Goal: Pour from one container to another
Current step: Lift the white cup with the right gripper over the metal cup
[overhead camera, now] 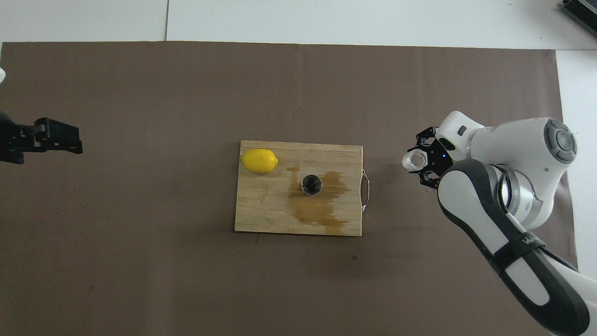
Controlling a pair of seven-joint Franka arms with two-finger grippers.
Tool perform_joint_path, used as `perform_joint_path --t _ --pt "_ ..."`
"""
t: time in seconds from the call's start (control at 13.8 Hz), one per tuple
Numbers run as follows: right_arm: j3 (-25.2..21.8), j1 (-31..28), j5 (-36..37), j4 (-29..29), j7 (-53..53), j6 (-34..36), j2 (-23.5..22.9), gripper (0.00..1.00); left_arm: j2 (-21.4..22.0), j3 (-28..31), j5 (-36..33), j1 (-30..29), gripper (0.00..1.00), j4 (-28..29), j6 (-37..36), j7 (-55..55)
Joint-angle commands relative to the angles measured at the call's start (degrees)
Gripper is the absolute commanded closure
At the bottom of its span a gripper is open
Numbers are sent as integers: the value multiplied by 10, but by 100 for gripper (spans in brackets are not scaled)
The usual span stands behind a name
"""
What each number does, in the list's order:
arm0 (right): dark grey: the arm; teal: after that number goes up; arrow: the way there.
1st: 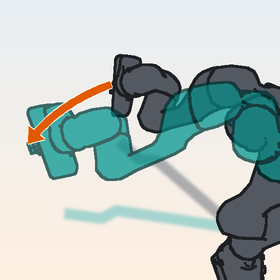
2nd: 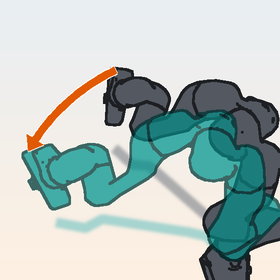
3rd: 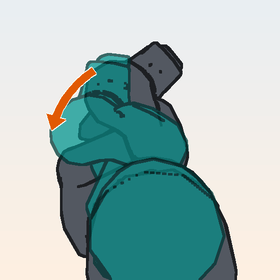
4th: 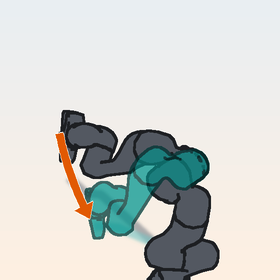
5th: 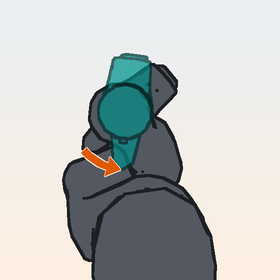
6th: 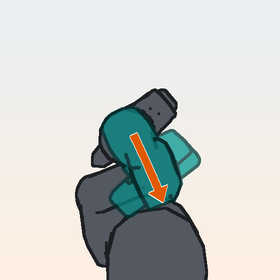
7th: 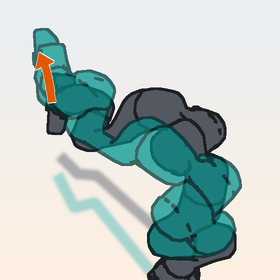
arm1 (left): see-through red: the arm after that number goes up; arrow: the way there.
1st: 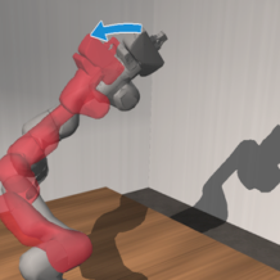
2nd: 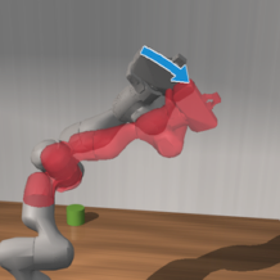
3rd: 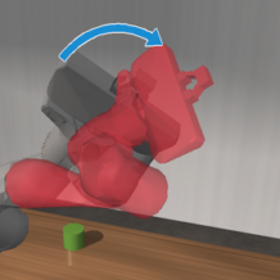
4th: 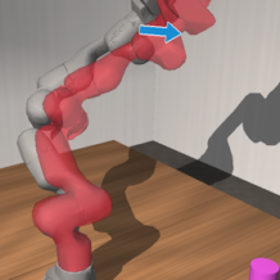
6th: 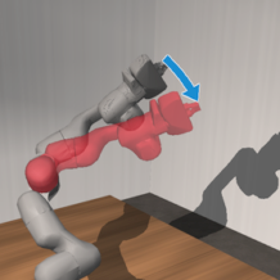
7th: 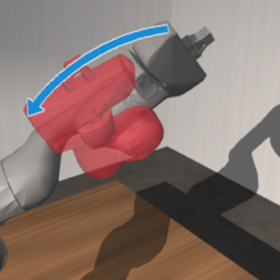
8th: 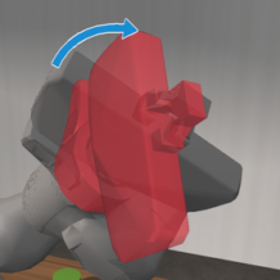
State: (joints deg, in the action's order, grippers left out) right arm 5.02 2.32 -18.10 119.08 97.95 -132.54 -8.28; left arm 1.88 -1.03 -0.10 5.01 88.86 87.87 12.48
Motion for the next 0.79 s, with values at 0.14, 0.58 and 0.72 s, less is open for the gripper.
perform_joint_path --t 0.14,0.58,0.72 --pt "3 54 97 -47 -163 38 1 100 19 0 5 4 0 20 -6 -6" --pt "3 105 208 -108 -281 90 -9 100 19 5 5 -4 0 21 -6 -1" --pt "3 132 235 -117 -325 93 -11 100 19 8 5 -11 0 21 -6 -1"
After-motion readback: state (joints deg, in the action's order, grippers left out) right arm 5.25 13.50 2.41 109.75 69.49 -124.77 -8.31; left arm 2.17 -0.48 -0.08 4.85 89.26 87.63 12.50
